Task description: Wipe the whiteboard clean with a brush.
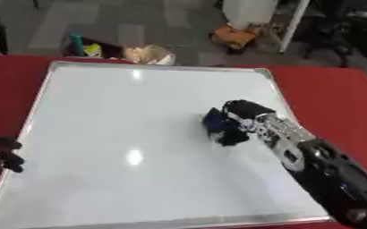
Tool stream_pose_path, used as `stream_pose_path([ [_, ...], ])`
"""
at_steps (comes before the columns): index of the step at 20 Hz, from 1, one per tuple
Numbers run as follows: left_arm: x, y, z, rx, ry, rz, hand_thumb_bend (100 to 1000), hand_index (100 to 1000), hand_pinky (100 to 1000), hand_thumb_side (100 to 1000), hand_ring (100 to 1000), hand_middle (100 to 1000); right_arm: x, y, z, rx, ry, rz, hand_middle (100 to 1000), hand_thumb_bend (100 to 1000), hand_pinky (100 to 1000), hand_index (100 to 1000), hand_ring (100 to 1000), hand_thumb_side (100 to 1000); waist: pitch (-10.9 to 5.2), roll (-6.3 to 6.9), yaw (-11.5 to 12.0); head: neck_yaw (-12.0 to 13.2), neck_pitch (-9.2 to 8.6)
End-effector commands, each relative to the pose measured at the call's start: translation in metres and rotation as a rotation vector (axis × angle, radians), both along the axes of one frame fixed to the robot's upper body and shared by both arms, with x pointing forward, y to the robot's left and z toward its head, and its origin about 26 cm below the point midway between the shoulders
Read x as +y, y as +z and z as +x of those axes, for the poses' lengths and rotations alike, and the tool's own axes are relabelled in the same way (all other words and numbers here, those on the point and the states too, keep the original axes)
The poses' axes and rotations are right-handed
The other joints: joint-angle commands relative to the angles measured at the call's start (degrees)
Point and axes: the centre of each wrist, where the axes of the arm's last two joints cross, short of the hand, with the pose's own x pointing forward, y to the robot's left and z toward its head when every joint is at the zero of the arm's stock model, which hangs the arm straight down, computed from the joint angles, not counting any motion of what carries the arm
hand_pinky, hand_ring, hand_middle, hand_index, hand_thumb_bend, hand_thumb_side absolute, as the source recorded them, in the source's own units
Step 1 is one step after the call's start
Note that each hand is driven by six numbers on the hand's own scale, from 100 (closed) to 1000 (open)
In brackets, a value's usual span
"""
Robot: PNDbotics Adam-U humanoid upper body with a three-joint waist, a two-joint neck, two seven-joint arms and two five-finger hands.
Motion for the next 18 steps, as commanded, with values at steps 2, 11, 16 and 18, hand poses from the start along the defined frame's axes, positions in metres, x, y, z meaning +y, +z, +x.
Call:
stream_pose_path([
  [2,0.001,0.008,0.0,-0.025,-0.007,0.011,745,687,550,1000,563,622,0.017,0.014,-0.017,0.005,0.121,0.02,561,100,808,572,619,675,-0.79,0.46,-0.4,0.0,-0.27],
  [11,0.001,0.006,0.0,-0.017,-0.003,0.01,746,687,550,1000,564,623,0.044,0.049,-0.059,-0.019,0.328,0.04,547,100,802,560,605,664,-1.15,0.22,-1.3,0.3,-0.08],
  [16,0.002,0.006,-0.001,-0.015,-0.002,0.01,746,687,550,1000,564,623,0.057,0.06,-0.074,-0.012,0.416,0.036,545,100,797,557,602,675,-1.25,0.13,-1.2,0.3,0.02],
  [18,0.002,0.005,-0.001,-0.015,-0.003,0.01,746,687,550,1000,564,623,0.062,0.063,-0.078,-0.009,0.44,0.036,544,100,796,556,602,678,-1.26,0.13,-1.2,0.2,0.05],
])
